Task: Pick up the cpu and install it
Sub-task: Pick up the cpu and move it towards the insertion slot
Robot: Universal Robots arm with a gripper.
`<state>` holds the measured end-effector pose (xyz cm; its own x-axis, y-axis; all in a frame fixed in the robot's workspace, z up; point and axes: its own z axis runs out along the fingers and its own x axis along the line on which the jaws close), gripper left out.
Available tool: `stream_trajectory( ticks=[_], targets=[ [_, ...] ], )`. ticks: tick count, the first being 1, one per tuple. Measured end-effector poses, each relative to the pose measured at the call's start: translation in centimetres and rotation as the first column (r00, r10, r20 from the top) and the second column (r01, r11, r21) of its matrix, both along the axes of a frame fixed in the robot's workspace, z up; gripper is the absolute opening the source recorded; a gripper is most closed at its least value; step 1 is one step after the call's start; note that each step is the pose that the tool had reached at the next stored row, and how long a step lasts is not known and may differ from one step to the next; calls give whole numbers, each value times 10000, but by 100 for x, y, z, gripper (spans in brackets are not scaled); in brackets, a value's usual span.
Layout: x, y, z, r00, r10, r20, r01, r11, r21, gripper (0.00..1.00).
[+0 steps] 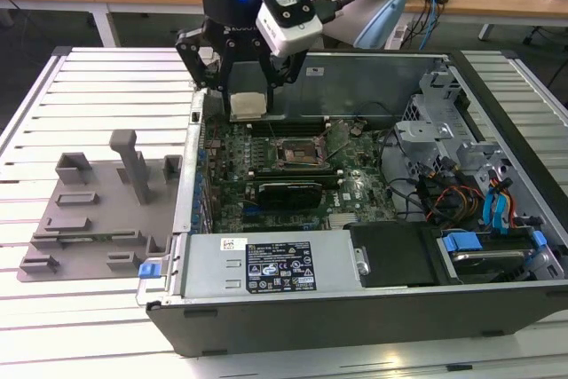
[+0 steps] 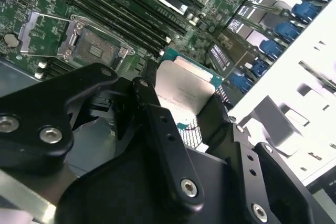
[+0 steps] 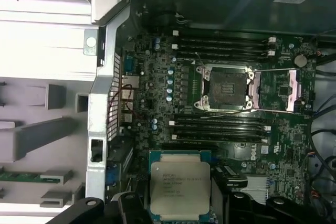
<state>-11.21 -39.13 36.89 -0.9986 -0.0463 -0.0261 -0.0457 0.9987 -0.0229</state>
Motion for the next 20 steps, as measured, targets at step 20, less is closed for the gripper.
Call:
stream_trajectory(
  ticks=[20],
  targets=[
    [271, 1, -96, 10000, 0, 0, 0, 10000, -54, 55]
  ],
)
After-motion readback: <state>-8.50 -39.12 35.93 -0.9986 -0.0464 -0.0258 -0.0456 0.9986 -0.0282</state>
